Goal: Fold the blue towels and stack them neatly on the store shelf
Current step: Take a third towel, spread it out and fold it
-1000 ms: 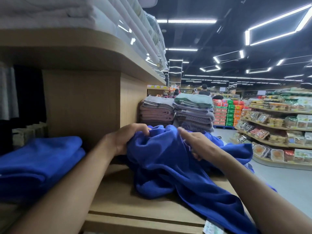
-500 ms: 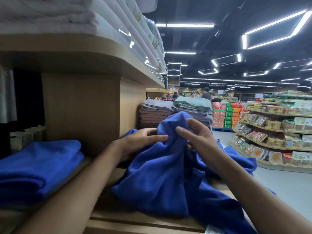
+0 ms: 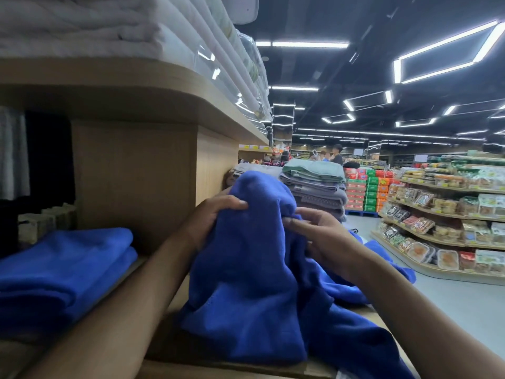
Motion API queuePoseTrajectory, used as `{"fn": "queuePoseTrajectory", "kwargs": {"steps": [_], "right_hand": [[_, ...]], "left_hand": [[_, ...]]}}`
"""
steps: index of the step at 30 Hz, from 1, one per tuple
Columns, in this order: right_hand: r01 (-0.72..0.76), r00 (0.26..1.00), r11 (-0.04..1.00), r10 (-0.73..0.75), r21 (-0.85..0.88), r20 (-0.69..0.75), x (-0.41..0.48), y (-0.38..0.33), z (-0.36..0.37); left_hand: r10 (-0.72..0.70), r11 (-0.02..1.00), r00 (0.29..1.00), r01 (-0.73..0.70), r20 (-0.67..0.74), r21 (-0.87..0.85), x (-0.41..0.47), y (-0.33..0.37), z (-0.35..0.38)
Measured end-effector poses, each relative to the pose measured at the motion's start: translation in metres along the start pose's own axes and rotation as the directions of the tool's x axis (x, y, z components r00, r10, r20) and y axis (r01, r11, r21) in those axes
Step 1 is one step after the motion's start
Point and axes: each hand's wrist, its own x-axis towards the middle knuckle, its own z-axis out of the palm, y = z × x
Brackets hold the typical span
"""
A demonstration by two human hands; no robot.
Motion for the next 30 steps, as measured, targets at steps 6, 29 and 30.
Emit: {"fn": "queuePoseTrajectory", "kwargs": {"steps": [6, 29, 30], "right_hand": [[0.250, 0.844, 0.946, -0.318, -0.209, -0.432, -0.003, -0.019, -0.014], [0.273, 0.903, 0.666, 0.071, 0.694, -0.424, -0.001, -0.033, -0.043], [0.234, 0.870, 0.854, 0.028, 0.464, -0.492, 0.000, -0.030, -0.044]], "left_hand": [[0.077, 0.993, 0.997, -0.076, 0.010, -0.086, 0.005, 0.010, -0.001], [-0.073, 0.957, 0.961, -0.007, -0.266, -0.289, 0.016, 0.015, -0.025], [-0.027, 0.972, 0.960, -0.040, -0.278, -0.231, 0.020, 0.010, -0.027]]}}
